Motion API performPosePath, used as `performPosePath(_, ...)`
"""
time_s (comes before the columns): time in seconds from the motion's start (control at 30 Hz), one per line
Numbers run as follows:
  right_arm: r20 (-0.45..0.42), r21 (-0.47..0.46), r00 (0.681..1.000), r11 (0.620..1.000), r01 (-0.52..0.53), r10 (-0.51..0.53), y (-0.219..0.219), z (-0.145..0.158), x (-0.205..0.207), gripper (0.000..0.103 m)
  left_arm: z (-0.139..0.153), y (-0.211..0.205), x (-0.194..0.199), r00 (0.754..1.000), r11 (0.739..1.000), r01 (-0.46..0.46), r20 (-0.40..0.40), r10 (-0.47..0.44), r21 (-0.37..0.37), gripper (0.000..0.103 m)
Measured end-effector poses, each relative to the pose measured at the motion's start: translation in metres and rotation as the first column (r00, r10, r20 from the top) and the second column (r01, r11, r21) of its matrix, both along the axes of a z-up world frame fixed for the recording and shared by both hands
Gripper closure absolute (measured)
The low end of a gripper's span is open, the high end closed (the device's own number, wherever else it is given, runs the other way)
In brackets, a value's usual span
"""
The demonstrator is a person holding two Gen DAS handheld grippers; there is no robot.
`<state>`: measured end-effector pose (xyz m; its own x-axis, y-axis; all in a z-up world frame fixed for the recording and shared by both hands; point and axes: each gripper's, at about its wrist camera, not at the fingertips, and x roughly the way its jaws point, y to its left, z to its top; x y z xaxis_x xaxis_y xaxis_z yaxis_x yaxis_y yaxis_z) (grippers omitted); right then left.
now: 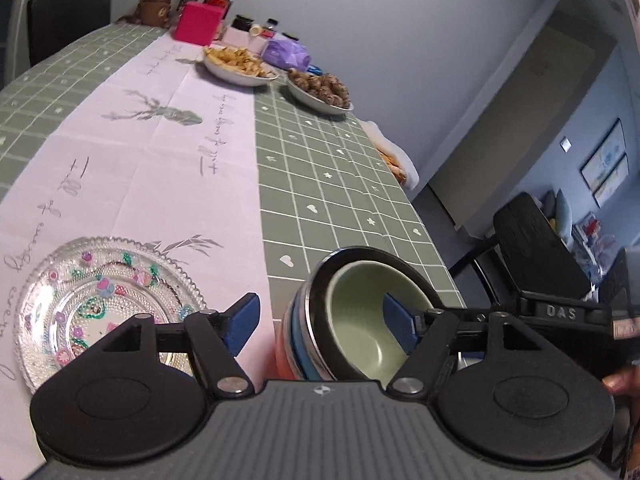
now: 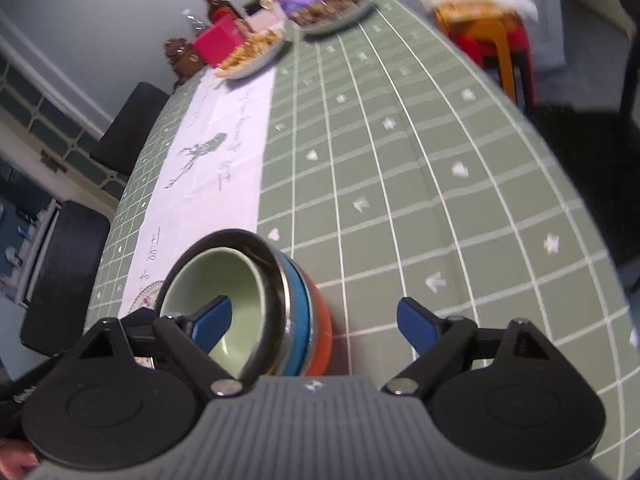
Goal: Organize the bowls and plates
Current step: 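Grip the stacked bowls' rim with both grippers and lift the stack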
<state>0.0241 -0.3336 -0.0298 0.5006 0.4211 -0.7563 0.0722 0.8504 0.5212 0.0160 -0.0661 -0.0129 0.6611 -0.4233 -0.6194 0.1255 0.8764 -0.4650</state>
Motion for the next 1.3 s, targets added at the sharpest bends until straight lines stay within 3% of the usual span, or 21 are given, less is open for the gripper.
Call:
performPosePath(0.1, -0.056, 0.067, 0.998, 0.998, 0.006, -0.002, -0.001, -0.011, 0.002, 0.015, -0.014, 0.008, 0.008, 0.995, 0.998, -0.042, -0.089, 0.038, -0.046, 0.017)
performPosePath(0.27, -0.055, 0.031, 0.998, 0.999, -0.026, 0.027, 0.012, -0.013, 0.003, 0.015, -0.027, 0.019, 0.011, 0.981, 0.992, -0.083, -0.184, 0.065, -0.094, 0.017)
performPosePath(0.47, -0.073, 0.03, 0.997, 0.999, -0.027, 0.029, 0.015, -0.02, 0.004, 0.017, -0.029, 0.021, 0.008, 0.982, 0.99, -0.085, -0.18, 0.064, -0.111, 0.016)
performPosePath(0.73, -0.105, 0.124, 0.994, 0.992, 0.018, -0.005, 0.004, -0.028, 0.004, 0.02, -0.038, 0.014, 0.014, 0.977, 0.977, -0.05, -0.213, 0.005, -0.208, 0.022)
performPosePath(0.8, -0.119, 0.142, 0.993, 0.99, 0.023, -0.006, 0.004, -0.03, 0.004, 0.031, -0.04, 0.012, 0.014, 0.975, 0.976, -0.052, -0.221, 0.005, -0.209, 0.025)
performPosePath(1.0, -0.15, 0.178, 0.989, 0.984, 0.03, -0.003, 0.006, -0.037, 0.002, 0.031, -0.047, 0.012, 0.013, 0.968, 0.971, -0.063, -0.249, 0.003, -0.233, 0.034)
performPosePath(1.07, -0.152, 0.177, 0.988, 0.984, 0.026, 0.001, 0.008, -0.037, 0.001, 0.038, -0.047, 0.011, 0.013, 0.969, 0.97, -0.061, -0.246, 0.002, -0.235, 0.036)
performPosePath(1.3, -0.159, 0.196, 0.987, 0.98, 0.038, -0.007, 0.01, -0.039, 0.0, 0.043, -0.046, 0.01, 0.015, 0.968, 0.971, -0.058, -0.252, -0.003, -0.234, 0.04)
